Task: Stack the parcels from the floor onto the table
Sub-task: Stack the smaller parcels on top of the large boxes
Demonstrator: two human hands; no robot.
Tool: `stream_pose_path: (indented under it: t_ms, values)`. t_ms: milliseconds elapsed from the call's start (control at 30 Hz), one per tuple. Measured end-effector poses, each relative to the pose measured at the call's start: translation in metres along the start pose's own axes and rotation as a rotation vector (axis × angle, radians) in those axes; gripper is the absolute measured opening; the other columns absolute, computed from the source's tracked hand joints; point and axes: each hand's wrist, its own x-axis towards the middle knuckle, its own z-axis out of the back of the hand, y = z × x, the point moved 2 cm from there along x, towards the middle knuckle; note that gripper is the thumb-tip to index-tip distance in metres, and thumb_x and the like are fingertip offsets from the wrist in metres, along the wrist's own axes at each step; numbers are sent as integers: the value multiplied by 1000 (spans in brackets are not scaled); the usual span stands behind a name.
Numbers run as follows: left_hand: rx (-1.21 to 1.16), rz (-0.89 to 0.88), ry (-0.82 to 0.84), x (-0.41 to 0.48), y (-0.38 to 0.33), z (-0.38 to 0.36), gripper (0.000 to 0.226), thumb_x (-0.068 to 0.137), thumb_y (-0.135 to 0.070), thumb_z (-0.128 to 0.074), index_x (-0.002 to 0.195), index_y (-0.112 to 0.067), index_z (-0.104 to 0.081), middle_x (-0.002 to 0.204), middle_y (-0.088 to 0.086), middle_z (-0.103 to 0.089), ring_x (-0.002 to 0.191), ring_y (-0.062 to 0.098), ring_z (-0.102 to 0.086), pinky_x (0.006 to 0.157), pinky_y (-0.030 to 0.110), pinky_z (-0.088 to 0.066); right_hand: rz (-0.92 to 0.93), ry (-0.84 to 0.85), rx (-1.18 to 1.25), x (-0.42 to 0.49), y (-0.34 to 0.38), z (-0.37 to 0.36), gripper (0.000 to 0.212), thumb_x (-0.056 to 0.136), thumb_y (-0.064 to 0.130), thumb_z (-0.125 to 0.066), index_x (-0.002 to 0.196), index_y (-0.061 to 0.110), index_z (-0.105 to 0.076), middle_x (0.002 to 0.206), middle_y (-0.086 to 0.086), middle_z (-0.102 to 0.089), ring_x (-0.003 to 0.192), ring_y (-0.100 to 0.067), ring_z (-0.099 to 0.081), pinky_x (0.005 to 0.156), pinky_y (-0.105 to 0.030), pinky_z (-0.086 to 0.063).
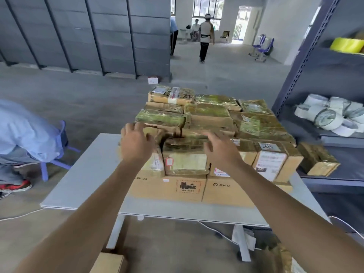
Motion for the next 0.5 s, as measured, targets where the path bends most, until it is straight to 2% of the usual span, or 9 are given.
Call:
stream_pose_path:
  t_ms: [100,200,267,400,500]
  values:
    - [29,198,57,9,32,2,47,92,-28,-50,132,-4,-43,134,19,-41,127,37,-35,100,48,-36,23,131,-137,3,17,-21,44,100,26,-41,143,19,-42,147,-4,-41,136,-24,-33,106,-39,-32]
    - [-61,408,257,15,55,-5,55,95,-36,-47,135,-2,-37,132,22,-44,117,40,-47,92,46,-41,9,212,-218,3,19,-35,45,100,30,-42,144,20,-41,151,-3,-36,139,-24,-30,113,-42,-23]
    - [-98,415,315,16,61,-9,51,96,-36,-46,130,1,-39,126,24,-46,105,41,-53,81,45,-44,-17,237,-243,4,17,-40,43,100,30,-43,142,21,-43,149,-2,-39,139,-23,-31,113,-41,-24]
    - [-85,405,318,16,62,-12,52,97,-36,-46,131,2,-36,127,25,-41,107,45,-52,88,50,-45,-30,267,-300,5,12,-46,39,100,26,-44,139,21,-49,145,0,-45,138,-21,-32,113,-40,-25]
    - [-82,398,334,17,61,-14,46,95,-28,-46,130,2,-37,125,24,-41,106,44,-53,85,48,-46,-21,243,-332,8,11,-47,36,99,22,-45,135,22,-53,140,1,-51,134,-21,-38,110,-38,-30]
